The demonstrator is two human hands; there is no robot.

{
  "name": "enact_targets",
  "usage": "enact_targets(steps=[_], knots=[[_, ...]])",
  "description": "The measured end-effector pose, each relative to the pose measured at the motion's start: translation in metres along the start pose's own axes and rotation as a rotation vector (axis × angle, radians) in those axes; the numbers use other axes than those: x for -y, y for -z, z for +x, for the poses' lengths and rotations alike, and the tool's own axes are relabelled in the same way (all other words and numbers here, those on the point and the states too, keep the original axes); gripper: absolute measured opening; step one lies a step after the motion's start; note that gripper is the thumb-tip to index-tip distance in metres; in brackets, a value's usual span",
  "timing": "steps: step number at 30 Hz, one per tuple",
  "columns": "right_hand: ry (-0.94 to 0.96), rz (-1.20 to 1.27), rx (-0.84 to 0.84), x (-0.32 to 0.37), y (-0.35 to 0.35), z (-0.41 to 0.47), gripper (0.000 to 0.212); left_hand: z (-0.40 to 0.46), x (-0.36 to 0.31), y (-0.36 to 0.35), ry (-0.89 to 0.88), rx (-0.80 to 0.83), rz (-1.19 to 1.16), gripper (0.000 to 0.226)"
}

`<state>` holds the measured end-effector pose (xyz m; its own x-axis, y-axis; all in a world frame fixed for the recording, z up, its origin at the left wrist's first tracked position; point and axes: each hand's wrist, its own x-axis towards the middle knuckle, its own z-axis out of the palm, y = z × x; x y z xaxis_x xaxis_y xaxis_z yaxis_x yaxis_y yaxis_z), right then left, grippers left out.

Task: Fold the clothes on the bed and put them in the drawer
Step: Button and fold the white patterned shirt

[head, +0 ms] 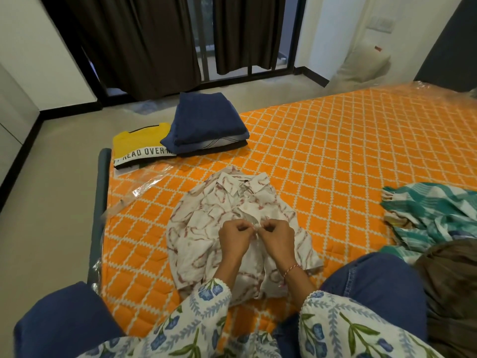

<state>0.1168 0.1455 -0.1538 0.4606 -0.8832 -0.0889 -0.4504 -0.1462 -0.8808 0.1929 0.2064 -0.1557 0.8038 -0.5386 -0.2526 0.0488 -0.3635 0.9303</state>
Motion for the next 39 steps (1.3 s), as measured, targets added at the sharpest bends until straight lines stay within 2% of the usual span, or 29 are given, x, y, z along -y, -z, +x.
enact_targets(steps=[3,7,11,13,16,18,22,30,34,39], knots=[[-0.042,0.068,0.031,-0.002,0.000,0.001,0.027,-0.001,0.000,0.000,0.022,-0.001,-0.051,0.030],[-0.101,0.151,0.055,-0.005,0.001,0.001,0.040,0.002,0.004,-0.002,0.010,-0.017,-0.017,0.030],[-0.126,0.084,0.023,-0.002,-0.001,0.001,0.017,-0.002,0.003,-0.007,-0.023,-0.053,0.037,0.023],[-0.167,0.095,0.054,-0.002,-0.001,0.004,0.015,-0.003,0.005,-0.007,-0.025,-0.049,-0.007,0.026],[-0.389,0.387,0.159,-0.003,0.006,0.011,0.018,0.000,0.003,-0.004,0.056,-0.058,-0.098,0.035],[-0.473,0.491,0.224,-0.003,0.010,0.010,0.020,0.001,0.001,-0.001,0.092,-0.037,-0.134,0.029],[-0.463,0.479,0.257,-0.009,0.008,0.009,0.030,-0.003,-0.003,-0.001,0.126,-0.004,-0.182,0.015],[-0.340,0.400,0.184,-0.015,0.000,0.010,0.022,-0.002,0.002,-0.001,0.061,-0.008,-0.087,0.025],[-0.278,0.328,0.146,-0.018,-0.003,0.011,0.031,-0.002,0.004,-0.001,0.039,-0.033,-0.087,0.033],[-0.272,0.345,0.136,-0.016,-0.003,0.009,0.019,0.000,0.003,0.001,0.030,-0.006,-0.054,0.034]])
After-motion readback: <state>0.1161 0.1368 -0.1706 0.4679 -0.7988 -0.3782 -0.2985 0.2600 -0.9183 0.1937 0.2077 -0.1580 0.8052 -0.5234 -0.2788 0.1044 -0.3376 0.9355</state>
